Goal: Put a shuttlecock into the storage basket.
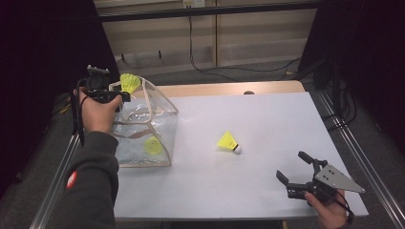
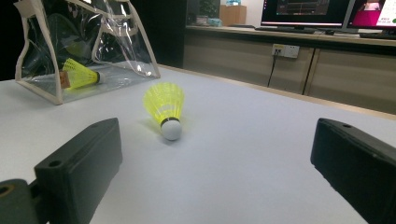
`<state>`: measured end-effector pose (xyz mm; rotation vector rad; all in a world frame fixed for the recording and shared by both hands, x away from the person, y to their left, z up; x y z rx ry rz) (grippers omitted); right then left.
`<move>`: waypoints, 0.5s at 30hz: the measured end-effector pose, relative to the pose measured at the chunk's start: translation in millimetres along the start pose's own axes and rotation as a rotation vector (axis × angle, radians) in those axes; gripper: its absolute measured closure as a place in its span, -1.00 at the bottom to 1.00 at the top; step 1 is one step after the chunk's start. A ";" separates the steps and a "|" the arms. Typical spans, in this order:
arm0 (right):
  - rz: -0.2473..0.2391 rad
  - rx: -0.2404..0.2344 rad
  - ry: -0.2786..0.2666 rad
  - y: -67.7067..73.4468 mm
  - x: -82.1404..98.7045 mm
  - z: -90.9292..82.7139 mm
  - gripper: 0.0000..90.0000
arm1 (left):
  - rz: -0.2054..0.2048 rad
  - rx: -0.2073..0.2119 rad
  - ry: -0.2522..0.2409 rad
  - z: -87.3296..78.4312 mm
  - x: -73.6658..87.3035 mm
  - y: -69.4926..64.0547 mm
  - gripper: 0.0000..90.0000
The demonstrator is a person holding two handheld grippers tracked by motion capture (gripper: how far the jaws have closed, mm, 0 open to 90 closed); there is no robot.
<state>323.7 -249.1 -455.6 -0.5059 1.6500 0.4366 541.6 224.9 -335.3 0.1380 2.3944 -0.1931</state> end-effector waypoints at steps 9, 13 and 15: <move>0.001 0.000 0.000 0.3 0.0 0.4 -0.96 | -0.012 -0.017 0.011 3.9 2.3 2.6 0.44; 0.001 0.001 0.001 -0.3 0.3 0.1 -0.96 | -0.015 -0.014 0.017 5.5 3.6 3.2 0.44; -0.001 0.002 0.001 -0.5 0.2 0.0 -0.96 | -0.010 -0.016 0.011 6.1 3.4 3.1 0.44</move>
Point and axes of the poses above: each handheld gripper's, and its own axes: z roughly forward along the jaws, x roughly out of its underside, y roughly to its left, the point moved 10 cm from there along z, roughly forward along the jaws, and after that the axes turned 4 degrees about -x, right-handed, at the moved point
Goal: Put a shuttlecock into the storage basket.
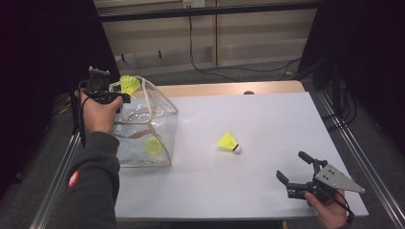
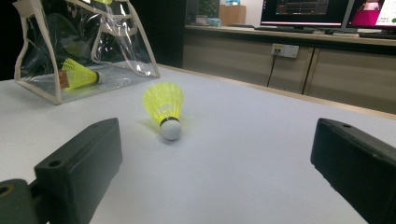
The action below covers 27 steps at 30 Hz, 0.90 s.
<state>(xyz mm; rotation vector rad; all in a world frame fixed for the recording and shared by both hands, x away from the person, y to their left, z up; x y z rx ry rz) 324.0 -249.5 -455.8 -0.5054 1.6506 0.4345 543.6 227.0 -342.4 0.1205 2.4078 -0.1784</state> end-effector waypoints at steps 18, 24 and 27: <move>0.001 -0.002 -0.001 0.5 0.0 0.0 -0.96 | 0.022 -0.009 -0.046 8.8 -3.1 -2.8 0.25; 0.003 -0.004 -0.001 0.9 -0.3 -0.3 -0.96 | 0.025 0.003 -0.049 5.9 -2.7 -4.7 0.23; 0.003 -0.004 -0.001 1.2 -0.3 -0.2 -0.96 | 0.023 0.017 -0.057 3.6 -3.0 -6.9 0.21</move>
Point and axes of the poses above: each handheld gripper's, and its own axes: z roughly forward along the jaws, x roughly out of its underside, y roughly to its left, the point moved 10 cm from there along z, roughly forward along the jaws, and after that the axes turned 4 degrees about -x, right-handed, at the moved point
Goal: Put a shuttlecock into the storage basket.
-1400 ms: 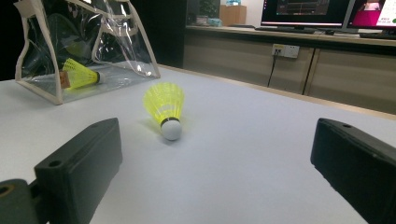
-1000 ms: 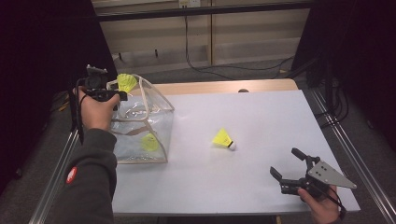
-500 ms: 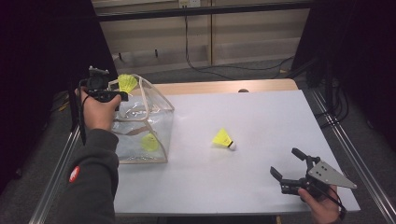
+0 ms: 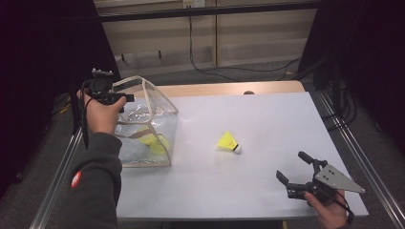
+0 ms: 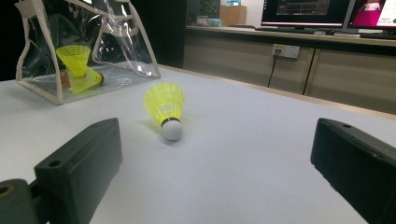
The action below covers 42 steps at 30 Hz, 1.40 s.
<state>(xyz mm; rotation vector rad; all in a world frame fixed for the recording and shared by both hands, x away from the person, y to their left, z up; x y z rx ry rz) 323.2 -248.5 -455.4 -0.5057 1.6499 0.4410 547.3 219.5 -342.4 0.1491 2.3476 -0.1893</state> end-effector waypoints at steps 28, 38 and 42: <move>-0.003 0.002 0.001 0.2 -0.1 0.5 -0.96 | 0.028 0.179 0.012 -24.3 -4.4 -32.5 -0.25; -0.008 0.000 0.000 0.6 -0.6 0.4 -0.96 | 0.046 0.236 0.028 -28.8 -2.4 -47.5 -0.37; -0.007 -0.001 0.000 0.9 -0.5 0.7 -0.96 | 0.061 0.260 0.040 -30.1 -0.8 -53.8 -0.43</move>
Point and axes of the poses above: each handheld gripper's, and its own axes: z roughly forward along the jaws, x roughly out of its underside, y roughly to its left, the point moved 10 cm from there along z, roughly forward along the jaws, and after that the axes turned 4 degrees about -x, right-handed, at the moved point
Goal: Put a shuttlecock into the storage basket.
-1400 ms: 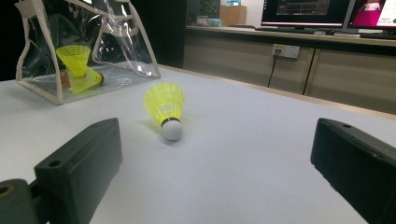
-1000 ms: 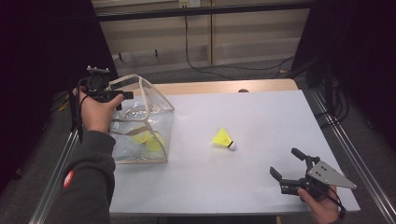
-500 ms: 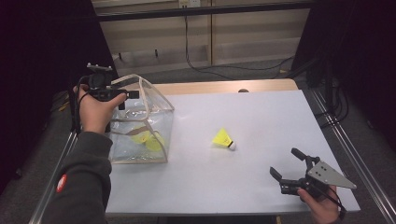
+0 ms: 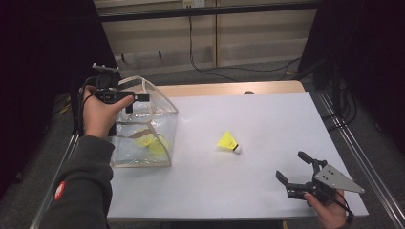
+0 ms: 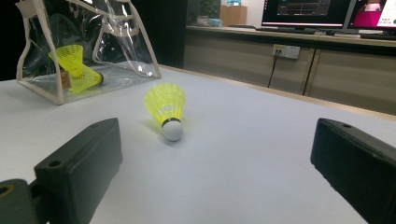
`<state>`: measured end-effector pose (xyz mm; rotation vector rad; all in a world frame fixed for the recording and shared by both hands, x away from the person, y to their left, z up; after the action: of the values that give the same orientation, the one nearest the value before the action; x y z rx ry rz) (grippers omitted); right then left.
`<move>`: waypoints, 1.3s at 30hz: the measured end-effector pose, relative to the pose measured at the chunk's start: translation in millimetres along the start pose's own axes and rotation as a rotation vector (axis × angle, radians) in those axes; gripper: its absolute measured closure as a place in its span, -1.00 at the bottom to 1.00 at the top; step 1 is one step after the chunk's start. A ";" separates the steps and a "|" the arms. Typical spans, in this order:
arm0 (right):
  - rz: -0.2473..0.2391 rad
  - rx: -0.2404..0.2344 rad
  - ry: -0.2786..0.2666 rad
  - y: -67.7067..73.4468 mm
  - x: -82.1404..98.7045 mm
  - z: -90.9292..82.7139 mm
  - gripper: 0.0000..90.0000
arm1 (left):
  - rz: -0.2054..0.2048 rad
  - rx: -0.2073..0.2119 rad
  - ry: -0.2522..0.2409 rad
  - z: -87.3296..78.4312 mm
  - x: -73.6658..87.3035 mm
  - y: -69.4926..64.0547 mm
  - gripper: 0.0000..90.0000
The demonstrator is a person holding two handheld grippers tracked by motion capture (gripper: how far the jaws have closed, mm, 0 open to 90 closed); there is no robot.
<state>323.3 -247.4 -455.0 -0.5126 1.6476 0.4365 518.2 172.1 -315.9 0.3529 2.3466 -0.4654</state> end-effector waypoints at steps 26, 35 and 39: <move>0.000 0.000 0.001 0.4 -0.3 -0.2 -0.96 | 0.058 0.067 0.023 6.5 -1.2 -36.4 -0.56; -0.001 0.000 0.000 0.5 -0.3 0.2 -0.96 | 0.077 0.093 0.031 5.0 -1.5 -47.8 -0.58; -0.001 0.000 0.000 0.7 -0.3 0.5 -0.96 | 0.088 0.102 0.032 4.7 -1.3 -52.9 -0.58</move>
<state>323.4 -246.4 -454.7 -0.5133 1.6471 0.4352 502.1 122.4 -306.1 0.5124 2.3322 -0.5414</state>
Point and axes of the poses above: each handheld gripper's, and its own axes: z roughly forward along the jaws, x roughly out of its underside, y roughly to its left, the point moved 10 cm from there along z, roughly forward along the jaws, and after that the axes turned 4 degrees about -x, right-handed, at the moved point
